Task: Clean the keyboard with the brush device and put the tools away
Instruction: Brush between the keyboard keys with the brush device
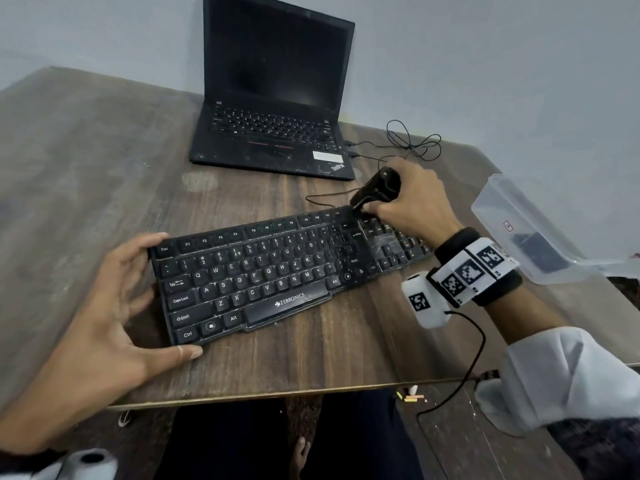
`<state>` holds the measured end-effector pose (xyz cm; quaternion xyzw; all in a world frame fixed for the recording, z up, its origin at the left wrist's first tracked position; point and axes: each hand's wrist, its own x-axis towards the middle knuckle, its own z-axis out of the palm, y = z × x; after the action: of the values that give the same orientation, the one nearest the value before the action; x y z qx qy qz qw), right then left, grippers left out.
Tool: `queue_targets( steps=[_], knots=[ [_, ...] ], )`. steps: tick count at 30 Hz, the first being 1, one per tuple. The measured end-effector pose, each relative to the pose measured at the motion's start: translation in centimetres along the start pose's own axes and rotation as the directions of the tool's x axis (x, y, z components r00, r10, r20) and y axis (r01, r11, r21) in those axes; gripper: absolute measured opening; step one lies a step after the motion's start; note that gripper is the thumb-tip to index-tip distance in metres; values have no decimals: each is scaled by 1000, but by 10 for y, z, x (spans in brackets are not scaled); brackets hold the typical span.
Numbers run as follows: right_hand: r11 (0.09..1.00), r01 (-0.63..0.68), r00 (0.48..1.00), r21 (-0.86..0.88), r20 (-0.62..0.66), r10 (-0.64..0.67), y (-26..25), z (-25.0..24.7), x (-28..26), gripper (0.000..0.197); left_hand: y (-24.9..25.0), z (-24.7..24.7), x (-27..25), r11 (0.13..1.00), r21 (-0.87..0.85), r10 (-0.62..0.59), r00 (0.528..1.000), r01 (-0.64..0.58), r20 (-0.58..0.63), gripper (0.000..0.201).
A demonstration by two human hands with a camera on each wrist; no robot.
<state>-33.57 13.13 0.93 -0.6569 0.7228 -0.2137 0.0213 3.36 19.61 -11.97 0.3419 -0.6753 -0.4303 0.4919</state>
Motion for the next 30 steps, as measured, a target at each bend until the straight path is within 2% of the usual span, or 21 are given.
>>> queue_targets(
  steps=[3, 6, 8, 12, 21, 25, 28, 30],
  knots=[
    [991, 128, 979, 47, 156, -134, 0, -5, -2, 38, 0, -1, 1, 1000, 9, -7, 1000, 7, -1, 132],
    [993, 116, 985, 7, 132, -116, 10, -15, 6, 38, 2, 0, 2, 1000, 25, 1, 1000, -1, 3, 129],
    [989, 147, 976, 20, 161, -149, 8, -16, 7, 38, 4, 1, 0, 1000, 13, 2, 1000, -2, -2, 127],
    [934, 331, 901, 134, 248, -355, -32, -2, -6, 37, 7, 1, 0, 1000, -6, 2, 1000, -2, 1, 125],
    [768, 597, 737, 232, 222, -639, -136, 45, -25, 37, 12, -2, -1, 999, 1, -39, 999, 39, 24, 128],
    [693, 691, 675, 204, 162, -720, -175, 65, -37, 37, 14, -2, -2, 999, 9, -43, 999, 43, 5, 125],
    [665, 719, 652, 202, 136, -746, -186, 72, -45, 40, 11, -4, -2, 998, 4, -70, 998, 69, 6, 129],
    [676, 708, 658, 207, 156, -737, -181, 67, -46, 41, 8, -4, -2, 998, 16, -64, 998, 64, 2, 137]
  ],
)
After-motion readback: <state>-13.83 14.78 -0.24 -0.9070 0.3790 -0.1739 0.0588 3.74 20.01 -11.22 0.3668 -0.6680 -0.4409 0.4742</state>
